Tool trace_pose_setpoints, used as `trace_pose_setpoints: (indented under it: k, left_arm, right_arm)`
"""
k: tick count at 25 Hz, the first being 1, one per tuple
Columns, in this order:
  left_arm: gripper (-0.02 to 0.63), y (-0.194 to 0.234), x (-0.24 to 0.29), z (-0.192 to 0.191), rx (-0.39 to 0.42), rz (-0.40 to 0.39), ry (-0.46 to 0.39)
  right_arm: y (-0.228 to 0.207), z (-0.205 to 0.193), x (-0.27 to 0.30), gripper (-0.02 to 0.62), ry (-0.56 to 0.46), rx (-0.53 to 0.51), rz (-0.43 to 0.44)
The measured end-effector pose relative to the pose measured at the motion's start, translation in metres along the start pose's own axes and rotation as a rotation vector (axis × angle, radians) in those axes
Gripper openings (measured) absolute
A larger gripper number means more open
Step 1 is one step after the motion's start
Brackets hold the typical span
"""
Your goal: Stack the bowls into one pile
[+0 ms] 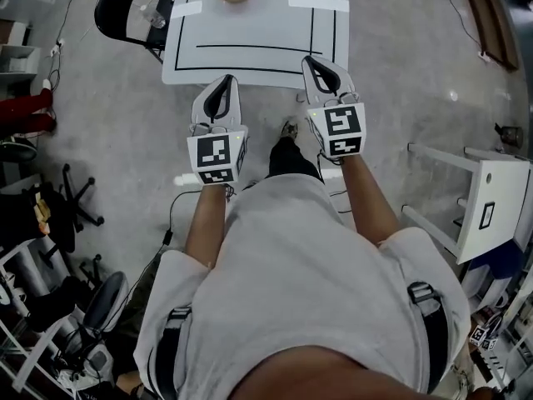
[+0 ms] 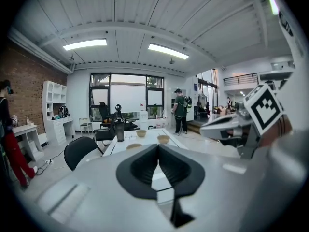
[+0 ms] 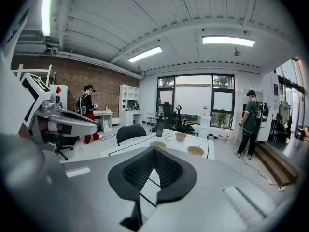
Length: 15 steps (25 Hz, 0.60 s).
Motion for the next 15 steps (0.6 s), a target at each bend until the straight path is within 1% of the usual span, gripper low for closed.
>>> trace_pose_setpoints:
  k: [4, 8, 11, 13, 15]
  left_arm:
    - [0.002, -0.002, 0.038, 0.013, 0.034, -0.003, 0.037]
    - [0.002, -0.007, 0.066, 0.02, 0.069, 0.008, 0.069]
    - [0.002, -0.017, 0.084, 0.026, 0.115, 0.016, 0.091]
    - [0.002, -0.022, 0.091, 0.029, 0.15, 0.006, 0.104]
    - [0.002, -0.023, 0.097, 0.032, 0.169, -0.009, 0.112]
  right_arm:
    - [-0.025, 0.008, 0.029, 0.0, 0.036, -0.033, 0.042]
    - [-0.054, 0.004, 0.046, 0.0, 0.089, -0.039, 0.068]
    - [-0.076, -0.001, 0.055, 0.0, 0.123, -0.048, 0.067]
    - [-0.087, -0.002, 0.059, 0.0, 0.144, -0.056, 0.058]
    - [-0.091, -0.002, 0.063, 0.0, 0.166, -0.061, 0.054]
Point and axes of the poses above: the fingertips, and each gripper's own axes: x forward along the fingers, y to its left, z out of its top, the point moved 8 cm from there along -x, backward along the fingers, and after that the axes turned 3 degrees about x, right-handed, at the moved point
